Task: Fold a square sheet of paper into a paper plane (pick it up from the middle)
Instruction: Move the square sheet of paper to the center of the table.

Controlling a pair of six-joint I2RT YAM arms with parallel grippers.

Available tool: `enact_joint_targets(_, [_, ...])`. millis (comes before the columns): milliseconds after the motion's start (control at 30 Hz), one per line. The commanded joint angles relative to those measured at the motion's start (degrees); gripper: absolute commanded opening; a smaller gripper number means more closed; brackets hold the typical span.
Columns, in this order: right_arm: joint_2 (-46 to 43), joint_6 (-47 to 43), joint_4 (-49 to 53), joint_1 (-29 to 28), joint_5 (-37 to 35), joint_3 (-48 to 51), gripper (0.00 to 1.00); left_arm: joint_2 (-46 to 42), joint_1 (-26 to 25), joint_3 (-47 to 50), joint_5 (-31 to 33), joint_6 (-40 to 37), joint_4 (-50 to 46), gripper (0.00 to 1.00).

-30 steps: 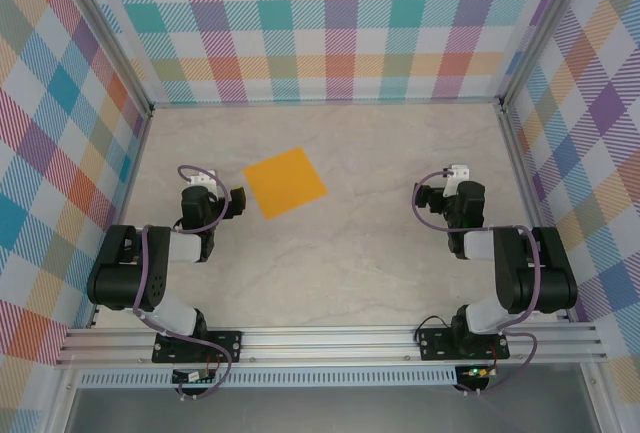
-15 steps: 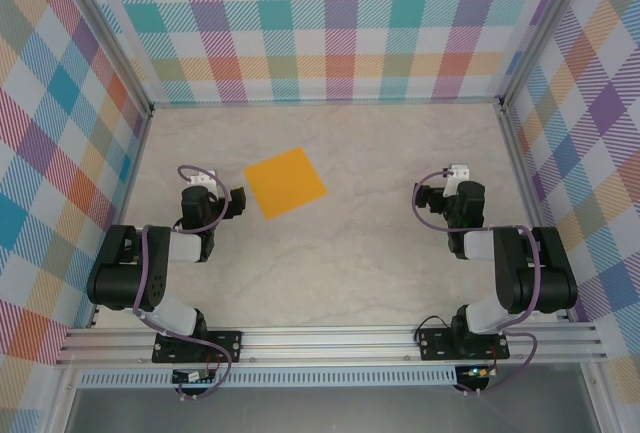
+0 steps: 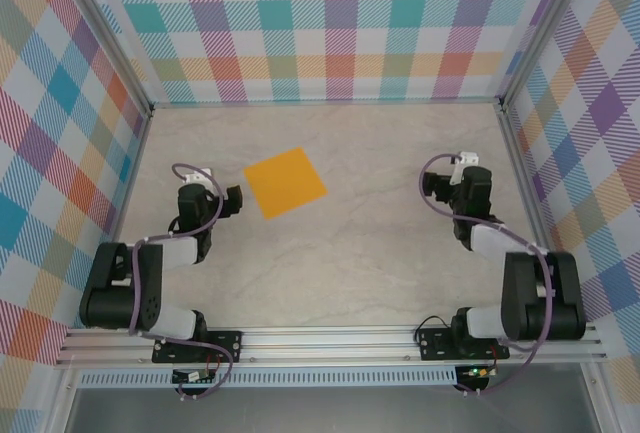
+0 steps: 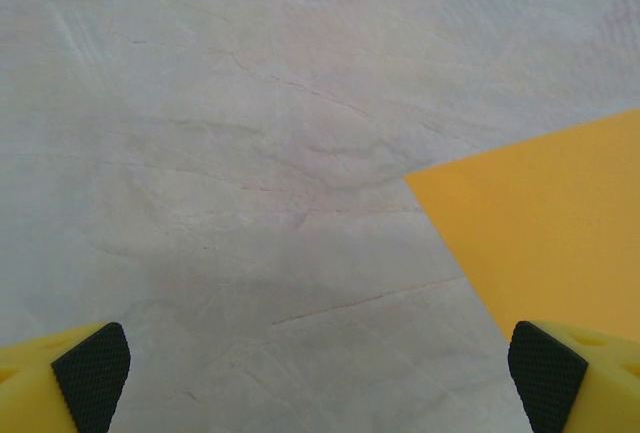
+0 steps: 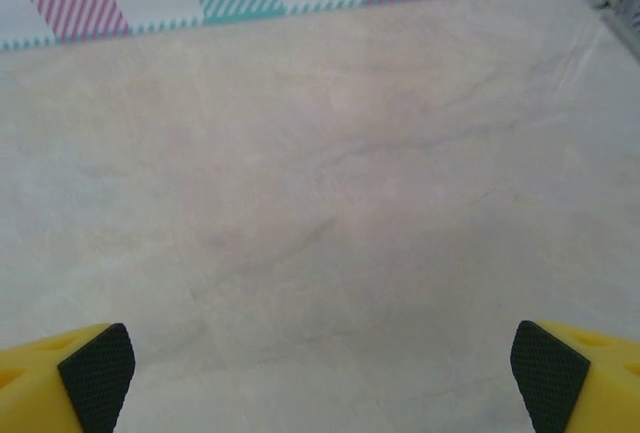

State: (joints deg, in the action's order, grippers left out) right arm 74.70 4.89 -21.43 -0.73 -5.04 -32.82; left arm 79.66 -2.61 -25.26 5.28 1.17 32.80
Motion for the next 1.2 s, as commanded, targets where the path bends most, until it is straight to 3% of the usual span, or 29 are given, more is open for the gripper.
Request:
enact_joint_targets(0, [-6.37,9.83,21.04,-0.06,-2.02,-8.37,1.00,-6.93,-0.77,-5.32,4.22,7.80,-14.47,1.00])
enact_joint_targets(133, [-4.64,26.36,42.20,-0.06,-2.72,-20.06,1.00,-11.82,-0.78,-10.81,0.37,14.49,-27.93,1.00])
enact_joint_targets(200, [-2.15,25.33,44.04,-0.21,5.49,-23.44,1.00,-13.78,-0.79,-13.63,-2.49,16.77,-33.33,1.00])
enact_joint_targets(300, [0.38,26.78,42.27,-1.20,9.49,-25.16,1.00,-16.47,-0.87,-16.63,-5.24,16.62,-38.72,1.00])
enact_joint_targets(500, [10.33,25.14,43.70,-8.09,11.73,-32.82,1.00,-16.94,-0.82,-25.54,-2.08,15.67,-55.34,1.00])
enact_joint_targets(900, [39.10,23.01,52.99,-31.06,-0.78,-59.46,1.00,-13.78,-0.82,-27.61,-0.79,17.31,-58.02,1.00])
enact_joint_targets(1167, [55.75,19.29,67.04,-38.41,-13.20,-79.44,1.00,-12.93,-0.85,-28.16,-1.03,17.07,-58.14,1.00])
